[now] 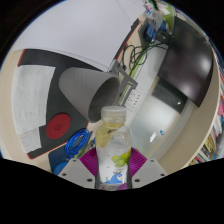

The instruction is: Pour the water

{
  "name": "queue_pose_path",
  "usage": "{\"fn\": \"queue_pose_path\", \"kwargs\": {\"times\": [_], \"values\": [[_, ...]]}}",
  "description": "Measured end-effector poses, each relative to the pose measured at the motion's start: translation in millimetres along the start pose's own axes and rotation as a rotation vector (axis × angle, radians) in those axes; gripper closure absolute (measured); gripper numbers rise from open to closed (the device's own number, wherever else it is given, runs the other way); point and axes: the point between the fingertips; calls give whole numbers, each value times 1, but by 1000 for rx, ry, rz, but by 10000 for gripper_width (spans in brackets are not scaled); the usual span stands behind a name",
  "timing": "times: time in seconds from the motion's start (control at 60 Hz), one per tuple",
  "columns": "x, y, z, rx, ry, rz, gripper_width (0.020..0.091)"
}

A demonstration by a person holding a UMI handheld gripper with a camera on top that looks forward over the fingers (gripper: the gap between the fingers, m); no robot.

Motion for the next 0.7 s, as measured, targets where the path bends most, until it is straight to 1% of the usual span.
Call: {"fn": "queue_pose_path", "kwargs": {"times": [0.083, 0.183, 0.217, 0.25, 0.283, 0.333, 0.4, 0.483, 0.567, 0.583, 0.633, 0.7], "values": [[-1, 1, -2, 1, -23, -7, 740], [-3, 4, -1, 26, -179, -33, 739], [-2, 10, -3, 36, -263, -44, 741], [-1, 12, -3, 64, -377, -64, 740], [1, 16, -1, 71, -495, -75, 741], [3, 23, -4, 108, -703, -107, 740], [8, 32, -3, 121, -961, -131, 740], [15, 38, -2, 184, -1251, -166, 739], [18, 41, -6, 263, -1529, -220, 739], [17, 42, -11, 263, -1585, -218, 738], [17, 39, -5, 310, -1722, -245, 737], [9, 32, 0, 327, -1856, -263, 738]]}}
Point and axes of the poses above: the point between the fingertips, and its own axes, seen from behind it with the camera up: x to the right, z down, y backward, against the way the camera looks, and after that the axes turned 2 degrees about -z, right-handed
